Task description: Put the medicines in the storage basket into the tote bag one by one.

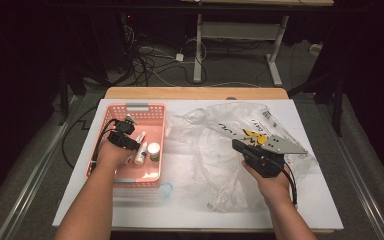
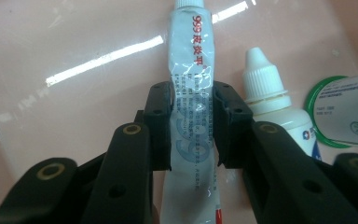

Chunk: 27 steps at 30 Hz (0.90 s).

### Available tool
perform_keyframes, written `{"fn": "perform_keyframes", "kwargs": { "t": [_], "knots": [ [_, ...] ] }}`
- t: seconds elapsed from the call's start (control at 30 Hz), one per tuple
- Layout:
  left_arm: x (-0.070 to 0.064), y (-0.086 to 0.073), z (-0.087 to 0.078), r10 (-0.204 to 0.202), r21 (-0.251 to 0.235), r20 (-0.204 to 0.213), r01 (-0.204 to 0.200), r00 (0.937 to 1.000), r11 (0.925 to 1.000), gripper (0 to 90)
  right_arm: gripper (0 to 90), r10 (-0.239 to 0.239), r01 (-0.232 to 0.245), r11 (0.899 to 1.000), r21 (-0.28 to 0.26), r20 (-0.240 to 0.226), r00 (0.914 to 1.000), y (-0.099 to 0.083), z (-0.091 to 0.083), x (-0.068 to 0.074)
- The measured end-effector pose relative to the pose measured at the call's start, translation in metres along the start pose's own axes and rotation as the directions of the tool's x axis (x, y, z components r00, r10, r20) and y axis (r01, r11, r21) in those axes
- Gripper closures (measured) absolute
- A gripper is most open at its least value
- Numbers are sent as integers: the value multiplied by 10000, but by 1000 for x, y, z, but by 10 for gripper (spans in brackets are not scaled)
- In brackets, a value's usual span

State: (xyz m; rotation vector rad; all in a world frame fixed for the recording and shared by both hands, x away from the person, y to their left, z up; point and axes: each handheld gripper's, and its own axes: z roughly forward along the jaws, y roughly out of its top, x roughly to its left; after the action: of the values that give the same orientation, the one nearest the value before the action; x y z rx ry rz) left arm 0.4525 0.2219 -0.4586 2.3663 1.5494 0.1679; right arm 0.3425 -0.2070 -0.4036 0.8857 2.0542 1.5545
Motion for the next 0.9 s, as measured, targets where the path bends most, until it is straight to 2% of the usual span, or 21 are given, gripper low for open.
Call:
{"fn": "perform_keyframes", "kwargs": {
  "t": [0.23, 0.33, 0.63, 0.9],
  "knots": [
    [-2, -1, -4, 1, -349, 41, 0, 10000, 9994, 687, 900, -9, 10, 10000, -56, 22, 10000, 0, 0, 0],
    [-2, -2, -6, -126, -579, 228, 139, 9997, 9982, 687, 900, 9, -9, 10000, -17, 15, 10000, 0, 0, 1],
    [-3, -9, -12, -99, -1062, 473, 149, 9988, 9942, 687, 900, -75, 75, 10000, -65, 2, 10000, 0, 0, 1],
    [-5, -11, -22, 60, -1617, 516, 24, 9987, 9868, 687, 900, -65, 65, 10000, -29, -5, 10000, 0, 0, 2]
  ]
}}
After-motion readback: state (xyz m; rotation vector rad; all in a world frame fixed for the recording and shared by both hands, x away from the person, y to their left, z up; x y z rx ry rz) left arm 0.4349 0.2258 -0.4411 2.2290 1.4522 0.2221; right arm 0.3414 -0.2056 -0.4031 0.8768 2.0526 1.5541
